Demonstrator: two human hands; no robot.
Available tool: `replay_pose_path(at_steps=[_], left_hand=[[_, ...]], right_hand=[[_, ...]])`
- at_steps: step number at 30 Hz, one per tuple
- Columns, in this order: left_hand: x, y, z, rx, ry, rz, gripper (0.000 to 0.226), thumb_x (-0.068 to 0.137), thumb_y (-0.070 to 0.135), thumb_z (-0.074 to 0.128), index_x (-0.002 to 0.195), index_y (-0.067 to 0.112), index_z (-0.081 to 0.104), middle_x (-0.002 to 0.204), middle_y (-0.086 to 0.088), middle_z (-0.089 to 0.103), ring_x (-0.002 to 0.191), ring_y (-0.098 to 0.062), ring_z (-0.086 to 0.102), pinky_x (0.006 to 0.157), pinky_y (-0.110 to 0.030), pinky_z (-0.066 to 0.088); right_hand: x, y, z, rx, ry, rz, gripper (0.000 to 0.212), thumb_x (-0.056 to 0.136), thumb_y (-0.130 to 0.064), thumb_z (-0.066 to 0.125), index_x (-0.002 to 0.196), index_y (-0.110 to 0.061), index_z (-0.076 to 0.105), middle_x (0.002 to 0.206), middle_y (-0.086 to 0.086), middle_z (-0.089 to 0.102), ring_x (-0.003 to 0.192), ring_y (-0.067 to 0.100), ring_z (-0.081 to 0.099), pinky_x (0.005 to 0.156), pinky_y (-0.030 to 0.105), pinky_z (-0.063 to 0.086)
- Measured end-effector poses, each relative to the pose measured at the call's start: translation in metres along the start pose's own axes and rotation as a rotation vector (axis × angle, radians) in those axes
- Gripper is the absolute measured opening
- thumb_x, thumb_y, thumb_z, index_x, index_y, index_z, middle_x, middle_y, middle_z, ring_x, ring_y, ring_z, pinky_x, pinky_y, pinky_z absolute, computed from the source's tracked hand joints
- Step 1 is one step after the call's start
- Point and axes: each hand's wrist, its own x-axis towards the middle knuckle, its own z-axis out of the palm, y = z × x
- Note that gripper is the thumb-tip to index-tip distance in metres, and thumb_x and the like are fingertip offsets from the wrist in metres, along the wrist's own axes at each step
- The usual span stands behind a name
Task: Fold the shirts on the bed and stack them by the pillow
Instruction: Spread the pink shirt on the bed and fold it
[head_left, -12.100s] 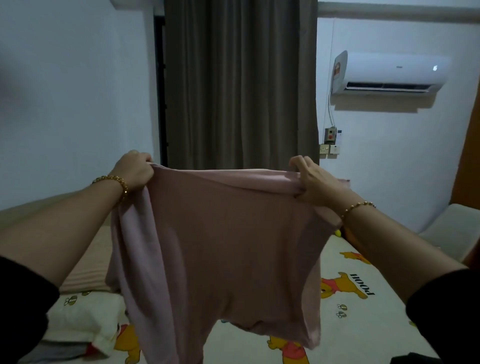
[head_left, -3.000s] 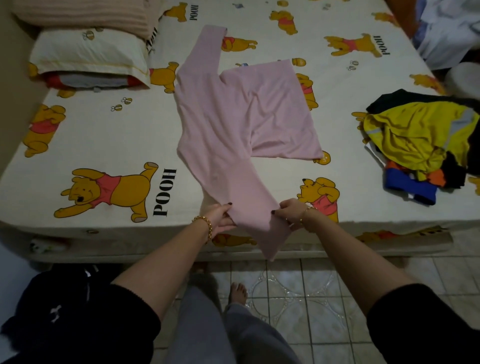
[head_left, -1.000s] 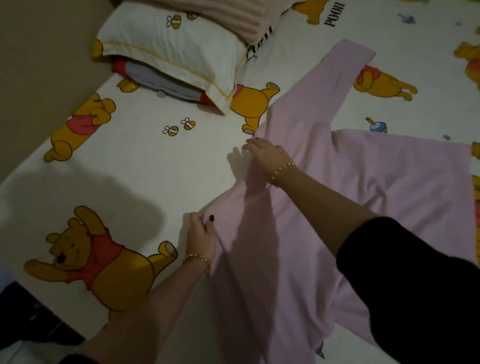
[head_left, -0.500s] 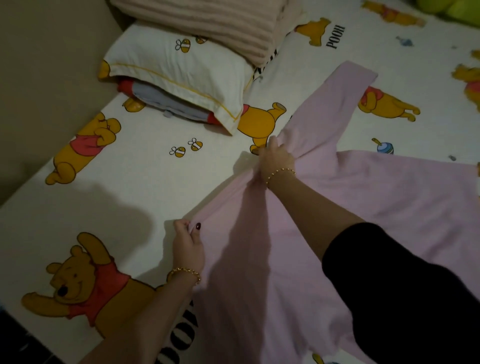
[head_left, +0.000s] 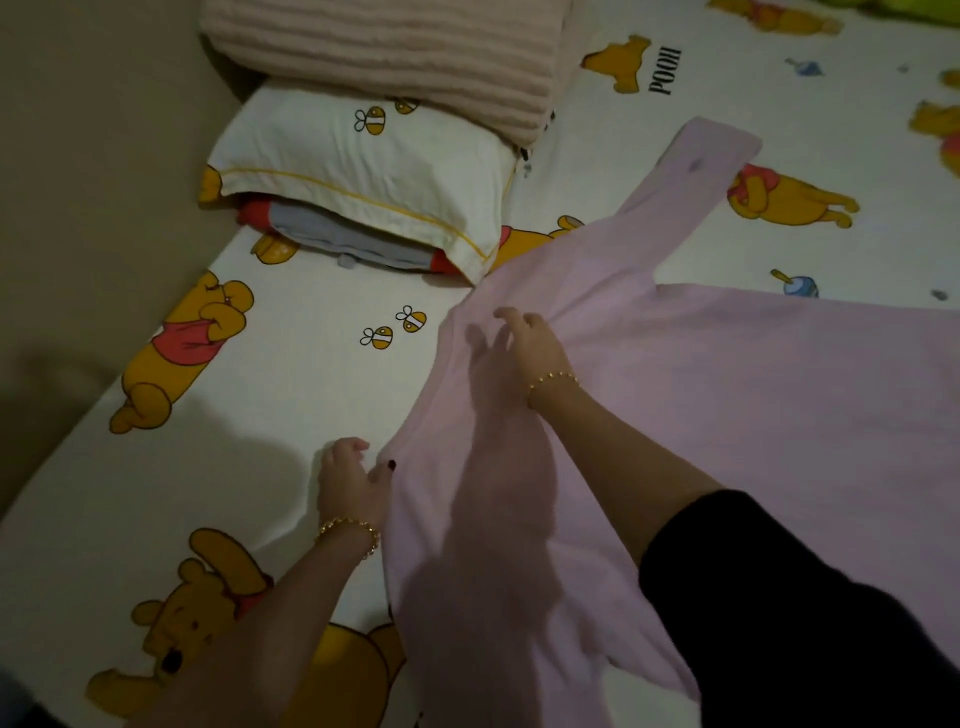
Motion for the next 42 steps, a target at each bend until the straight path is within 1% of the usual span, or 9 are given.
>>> replay_pose_path(at_steps=[4, 16, 20, 23, 26, 29, 33, 36, 42], left_hand=[[-0.015, 0.019, 0.000, 0.065, 0.021, 0.167, 0.027, 0.079, 0.007, 0.068, 0.103, 0.007, 0.057, 0.103, -0.012, 0.053, 0.092, -0.024, 0.052, 0.080, -0.037, 0.046], [-0.162, 0.072, 0.088, 0.226, -0.359, 0.537, 0.013, 0.082, 0.030, 0.057, 0.090, 0.037, 0.049, 0.087, 0.012, 0.054, 0.084, -0.018, 0.059, 0.075, -0.039, 0.053], [-0.209, 0.081, 0.113, 0.333, -0.467, 0.757, 0.016, 0.082, 0.042, 0.058, 0.090, 0.030, 0.051, 0.088, 0.009, 0.055, 0.085, -0.018, 0.058, 0.077, -0.037, 0.050], [-0.234, 0.076, 0.122, 0.562, -0.510, 1.054, 0.032, 0.078, 0.055, 0.056, 0.093, 0.027, 0.053, 0.091, 0.009, 0.055, 0.088, -0.015, 0.055, 0.078, -0.032, 0.042], [-0.244, 0.069, 0.127, 0.751, -0.559, 1.196, 0.037, 0.074, 0.050, 0.056, 0.101, 0.024, 0.052, 0.097, 0.005, 0.053, 0.093, -0.018, 0.054, 0.081, -0.034, 0.039], [-0.245, 0.068, 0.134, 0.908, -0.526, 1.163, 0.036, 0.077, 0.027, 0.054, 0.111, 0.020, 0.048, 0.109, 0.000, 0.051, 0.102, -0.021, 0.050, 0.085, -0.033, 0.036], [-0.231, 0.072, 0.139, 1.086, -0.418, 1.022, 0.048, 0.084, 0.013, 0.053, 0.131, 0.014, 0.040, 0.129, -0.006, 0.046, 0.117, -0.023, 0.045, 0.093, -0.032, 0.035], [-0.223, 0.077, 0.136, 1.239, -0.478, 0.954, 0.039, 0.083, 0.008, 0.048, 0.121, 0.018, 0.048, 0.123, -0.002, 0.052, 0.113, -0.022, 0.050, 0.092, -0.029, 0.034], [-0.246, 0.065, 0.121, 1.255, -0.623, 1.006, 0.032, 0.082, 0.010, 0.045, 0.111, 0.020, 0.053, 0.113, 0.001, 0.057, 0.106, -0.020, 0.053, 0.088, -0.029, 0.033]], right_hand=[[-0.048, 0.034, -0.008, -0.012, 0.089, 0.037, 0.043, 0.087, -0.003, 0.050, 0.129, -0.014, 0.050, 0.117, 0.017, 0.049, 0.111, 0.033, 0.047, 0.092, 0.040, 0.044], [-0.253, 0.174, -0.082, -0.169, 0.123, 0.161, 0.011, 0.092, -0.013, 0.049, 0.099, -0.011, 0.057, 0.104, 0.008, 0.057, 0.099, 0.028, 0.049, 0.081, 0.039, 0.042], [-0.327, 0.228, -0.102, -0.227, 0.065, 0.204, 0.006, 0.088, -0.018, 0.053, 0.091, -0.013, 0.054, 0.093, 0.007, 0.056, 0.090, 0.030, 0.051, 0.072, 0.037, 0.040], [-0.373, 0.256, -0.111, -0.261, 0.037, 0.154, 0.023, 0.079, -0.036, 0.047, 0.084, -0.015, 0.051, 0.083, 0.005, 0.053, 0.079, 0.031, 0.052, 0.064, 0.036, 0.038], [-0.410, 0.276, -0.113, -0.380, -0.121, 0.049, 0.043, 0.073, -0.051, 0.050, 0.100, -0.017, 0.050, 0.099, 0.002, 0.054, 0.090, 0.025, 0.050, 0.074, 0.037, 0.041], [-0.431, 0.292, -0.106, -0.519, -0.197, 0.003, 0.047, 0.068, -0.049, 0.052, 0.105, -0.021, 0.045, 0.105, 0.001, 0.055, 0.091, 0.023, 0.052, 0.075, 0.038, 0.045], [-0.434, 0.304, -0.096, -0.570, -0.122, 0.098, 0.025, 0.077, -0.027, 0.055, 0.099, -0.017, 0.051, 0.104, 0.004, 0.057, 0.092, 0.028, 0.059, 0.073, 0.036, 0.045], [-0.431, 0.305, -0.100, -0.594, -0.197, 0.175, 0.024, 0.092, -0.014, 0.045, 0.111, -0.020, 0.057, 0.124, 0.001, 0.053, 0.114, 0.026, 0.048, 0.089, 0.037, 0.037], [-0.450, 0.301, -0.110, -0.471, -0.406, 0.270, 0.029, 0.089, -0.012, 0.047, 0.112, -0.023, 0.062, 0.122, 0.002, 0.057, 0.116, 0.024, 0.048, 0.092, 0.032, 0.043]])
